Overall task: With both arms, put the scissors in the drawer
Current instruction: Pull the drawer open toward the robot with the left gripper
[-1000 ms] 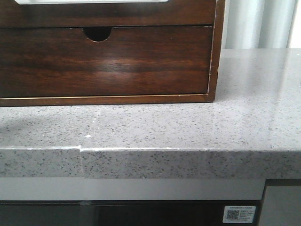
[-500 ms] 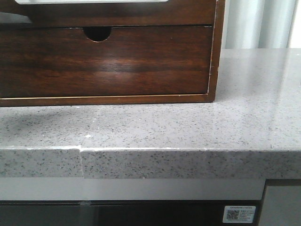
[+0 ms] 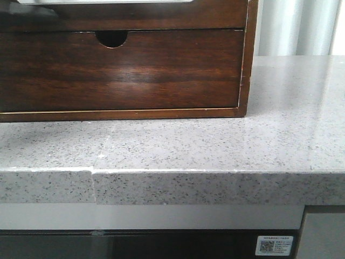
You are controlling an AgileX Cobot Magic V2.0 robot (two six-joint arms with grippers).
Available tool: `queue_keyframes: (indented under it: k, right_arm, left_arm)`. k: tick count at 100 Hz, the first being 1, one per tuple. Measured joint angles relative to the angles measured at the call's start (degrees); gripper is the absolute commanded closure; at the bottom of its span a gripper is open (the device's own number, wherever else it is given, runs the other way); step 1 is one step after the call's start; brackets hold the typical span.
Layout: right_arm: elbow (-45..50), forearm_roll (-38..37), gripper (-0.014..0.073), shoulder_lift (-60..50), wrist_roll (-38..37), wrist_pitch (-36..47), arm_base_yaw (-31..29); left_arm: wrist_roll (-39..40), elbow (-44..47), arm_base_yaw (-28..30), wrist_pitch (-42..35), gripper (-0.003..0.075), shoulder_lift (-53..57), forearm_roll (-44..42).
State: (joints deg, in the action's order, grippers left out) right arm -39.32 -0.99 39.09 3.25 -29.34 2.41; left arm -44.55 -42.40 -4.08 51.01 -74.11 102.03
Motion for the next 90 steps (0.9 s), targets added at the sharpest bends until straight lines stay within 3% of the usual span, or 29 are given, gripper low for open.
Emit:
queue_keyframes:
  k: [31, 90]
  right_arm:
    - [0.0, 0.1, 0.0060, 0.0, 0.0, 0.0, 0.0]
    - [0.0, 0.1, 0.0060, 0.0, 0.0, 0.0, 0.0]
  left_arm:
    - [0.8, -0.1, 0.0, 1.7, 0.0640, -0.4, 1.2]
    - [4.2, 3.2, 1.8, 6.2, 0.0733, 2.8, 0.2]
